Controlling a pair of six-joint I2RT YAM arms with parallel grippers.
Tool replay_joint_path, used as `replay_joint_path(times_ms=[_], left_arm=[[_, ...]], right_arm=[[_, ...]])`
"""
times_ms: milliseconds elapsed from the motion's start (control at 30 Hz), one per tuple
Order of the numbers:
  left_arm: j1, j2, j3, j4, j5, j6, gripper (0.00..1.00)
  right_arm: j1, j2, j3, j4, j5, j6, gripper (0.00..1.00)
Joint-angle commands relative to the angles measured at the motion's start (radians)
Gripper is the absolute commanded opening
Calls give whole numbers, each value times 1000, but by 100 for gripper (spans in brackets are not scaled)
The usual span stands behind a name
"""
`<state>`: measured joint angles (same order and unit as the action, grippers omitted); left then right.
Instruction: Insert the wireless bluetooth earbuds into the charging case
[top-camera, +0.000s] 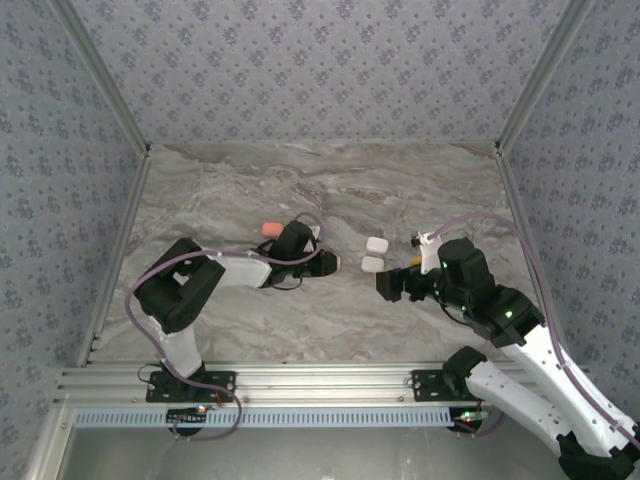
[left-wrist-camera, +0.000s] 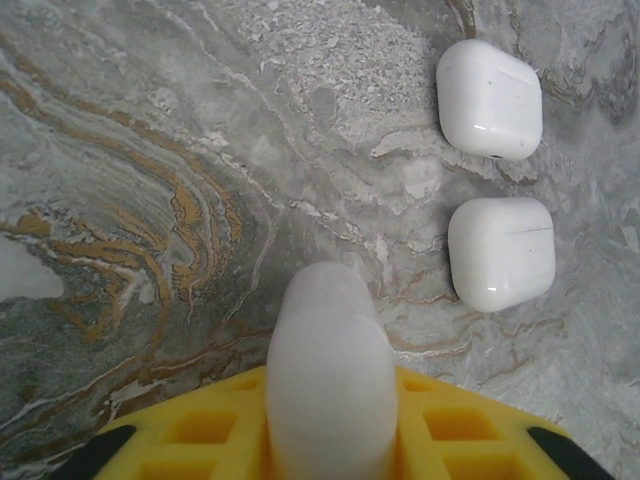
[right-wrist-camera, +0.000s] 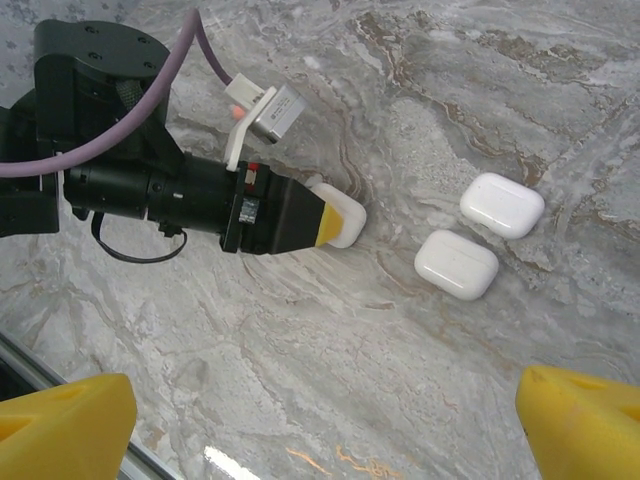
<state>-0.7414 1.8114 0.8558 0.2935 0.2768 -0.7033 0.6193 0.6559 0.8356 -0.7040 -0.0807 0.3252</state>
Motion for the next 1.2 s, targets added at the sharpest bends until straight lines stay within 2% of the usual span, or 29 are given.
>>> replay_joint_path(times_ms=[0, 333, 500, 700, 867, 1000, 1167], left_arm=[[12, 18, 23, -36, 11, 15, 36], [24, -81, 15, -94, -60, 61, 65], [24, -196, 14, -155, -125, 110, 78], [24, -384, -31, -213, -263, 177, 92], [24, -564, -111, -232, -409, 242, 99], [27, -720, -202, -240, -538, 286, 99], [54, -872, -283, -264, -610, 308, 99]], right_arm=[[-11, -12, 30, -67, 33, -21, 100], [-76, -12, 49, -105, 119, -103, 100], [-140, -12, 54, -93, 191, -152, 100], [-261, -16, 13, -12, 264, -196, 100], [-384, -41, -148, 150, 347, -175, 100], [-494, -67, -358, 377, 321, -201, 100], [-602, -20, -559, 668, 303, -158, 100]])
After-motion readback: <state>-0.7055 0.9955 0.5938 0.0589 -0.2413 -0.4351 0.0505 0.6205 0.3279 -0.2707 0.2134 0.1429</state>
